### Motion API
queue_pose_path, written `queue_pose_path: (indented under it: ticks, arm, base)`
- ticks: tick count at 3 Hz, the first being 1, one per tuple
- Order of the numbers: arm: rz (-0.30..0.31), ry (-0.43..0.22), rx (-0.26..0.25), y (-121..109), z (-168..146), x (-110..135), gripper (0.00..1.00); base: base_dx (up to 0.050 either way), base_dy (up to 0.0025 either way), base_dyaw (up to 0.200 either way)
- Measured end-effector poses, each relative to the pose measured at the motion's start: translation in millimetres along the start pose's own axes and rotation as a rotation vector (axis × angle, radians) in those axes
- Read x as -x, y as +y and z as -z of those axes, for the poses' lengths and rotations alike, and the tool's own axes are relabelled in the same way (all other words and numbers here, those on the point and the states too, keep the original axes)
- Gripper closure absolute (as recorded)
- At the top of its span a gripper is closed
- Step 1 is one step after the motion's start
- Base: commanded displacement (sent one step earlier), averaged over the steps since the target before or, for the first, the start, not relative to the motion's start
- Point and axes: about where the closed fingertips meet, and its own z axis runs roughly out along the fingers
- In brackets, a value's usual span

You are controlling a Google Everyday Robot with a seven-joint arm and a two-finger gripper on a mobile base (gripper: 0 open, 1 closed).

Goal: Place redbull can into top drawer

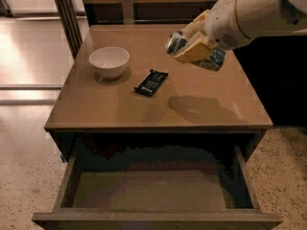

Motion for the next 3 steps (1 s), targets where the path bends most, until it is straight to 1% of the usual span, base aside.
queue_pose_path:
  ticks: [1,2,3]
  arm:
    - [0.005,-0.001,-0.002,8.6,2.6,2.4,1.0]
    - [-0.006,-0.039,-0.05,37.6,19.9,24.4,1.0]
    - [-0.076,-0.054,-0.13,78.4,31.7,14.7,1.0]
  base:
    - [0.0,0.0,0.0]
    - [0.0,0.0,0.0]
    - [0.0,0.0,0.0]
